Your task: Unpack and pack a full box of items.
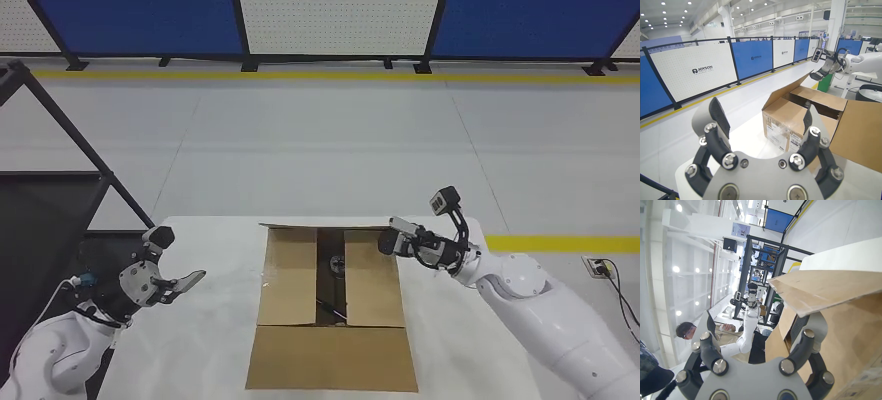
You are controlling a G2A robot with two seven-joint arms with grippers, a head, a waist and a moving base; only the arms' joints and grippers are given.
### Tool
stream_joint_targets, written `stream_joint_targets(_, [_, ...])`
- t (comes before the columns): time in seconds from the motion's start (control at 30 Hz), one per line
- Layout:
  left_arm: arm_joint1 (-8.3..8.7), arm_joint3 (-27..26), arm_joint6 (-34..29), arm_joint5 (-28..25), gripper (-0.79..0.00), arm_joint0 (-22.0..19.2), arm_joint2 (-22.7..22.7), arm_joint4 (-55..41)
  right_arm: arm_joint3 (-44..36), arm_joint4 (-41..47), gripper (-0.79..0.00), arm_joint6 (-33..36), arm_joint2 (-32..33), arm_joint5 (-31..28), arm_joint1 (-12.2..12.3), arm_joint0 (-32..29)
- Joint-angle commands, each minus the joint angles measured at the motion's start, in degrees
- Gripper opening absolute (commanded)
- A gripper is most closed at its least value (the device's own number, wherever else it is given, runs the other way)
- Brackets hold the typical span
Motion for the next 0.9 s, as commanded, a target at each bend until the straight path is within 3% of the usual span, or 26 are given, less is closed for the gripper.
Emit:
stream_joint_targets(0.0, [0.0,0.0,-0.01,0.0,0.0,-0.01,0.01,0.01,0.01,0.89,0.0,0.05,-0.01,0.12,0.03,-0.03])
stream_joint_targets(0.33, [0.0,0.0,-0.01,0.0,0.0,-0.01,0.01,0.01,0.01,0.89,0.0,0.05,-0.01,0.12,0.03,-0.03])
stream_joint_targets(0.53, [0.05,-2.31,-0.75,0.76,0.0,0.9,0.25,-0.05,-3.75,1.09,0.0,-5.31,2.35,0.4,-0.55,-1.42])
stream_joint_targets(0.8, [0.08,-3.93,0.24,2.8,0.0,2.19,-0.47,-2.35,-1.3,-3.07,0.0,-15.06,2.2,6.58,-3.43,0.81])
stream_joint_targets(0.87, [0.1,-4.17,0.21,3.13,0.0,2.52,-0.64,-2.56,-0.99,-2.16,0.0,-14.31,2.25,5.72,-4.22,0.99])
